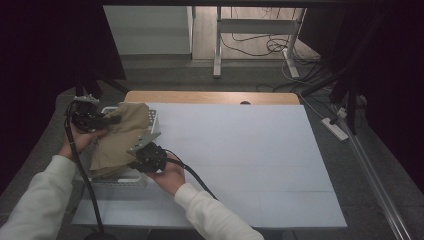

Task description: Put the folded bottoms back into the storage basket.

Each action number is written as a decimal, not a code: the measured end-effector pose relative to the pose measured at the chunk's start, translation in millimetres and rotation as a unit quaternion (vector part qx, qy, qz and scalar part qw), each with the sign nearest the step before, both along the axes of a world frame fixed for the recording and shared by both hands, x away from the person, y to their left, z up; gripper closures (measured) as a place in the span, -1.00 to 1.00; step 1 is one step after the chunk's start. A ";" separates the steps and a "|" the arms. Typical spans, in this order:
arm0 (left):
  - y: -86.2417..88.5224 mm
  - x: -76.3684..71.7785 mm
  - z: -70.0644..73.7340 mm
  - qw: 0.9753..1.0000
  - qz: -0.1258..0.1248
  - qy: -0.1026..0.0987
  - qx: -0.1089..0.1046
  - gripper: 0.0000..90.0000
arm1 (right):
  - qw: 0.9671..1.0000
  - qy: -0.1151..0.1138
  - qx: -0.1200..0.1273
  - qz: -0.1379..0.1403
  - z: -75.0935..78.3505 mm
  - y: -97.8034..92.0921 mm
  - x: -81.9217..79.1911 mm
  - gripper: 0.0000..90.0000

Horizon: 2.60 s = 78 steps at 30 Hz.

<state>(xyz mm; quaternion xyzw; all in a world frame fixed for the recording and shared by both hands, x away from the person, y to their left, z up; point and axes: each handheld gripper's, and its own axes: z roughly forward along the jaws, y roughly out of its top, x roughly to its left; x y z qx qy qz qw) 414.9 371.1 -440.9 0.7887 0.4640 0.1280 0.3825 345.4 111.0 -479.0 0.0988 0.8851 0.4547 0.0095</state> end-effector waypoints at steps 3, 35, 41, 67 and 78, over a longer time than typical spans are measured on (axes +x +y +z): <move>1.2 -0.4 -0.3 1.000 0.001 0.000 -0.001 0.60 | 1.000 0.000 0.001 0.000 -0.3 0.8 0.1 0.83; -48.5 -32.2 18.0 1.000 0.004 -0.022 -0.003 -0.40 | 0.998 0.029 0.030 -0.040 21.2 -73.6 10.4 -0.24; -73.0 -54.0 20.3 0.999 -0.009 -0.038 -0.009 -0.38 | 0.997 0.022 0.033 -0.063 20.4 -116.8 11.4 -0.24; -137.1 -141.3 -0.1 0.997 -0.044 -0.059 -0.027 -0.37 | 0.984 -0.012 0.005 -0.179 15.1 -301.6 -13.1 -0.26; -146.3 -163.4 -10.2 0.996 -0.057 -0.062 -0.025 -0.38 | 0.977 -0.006 0.001 -0.211 2.8 -368.4 -28.2 -0.29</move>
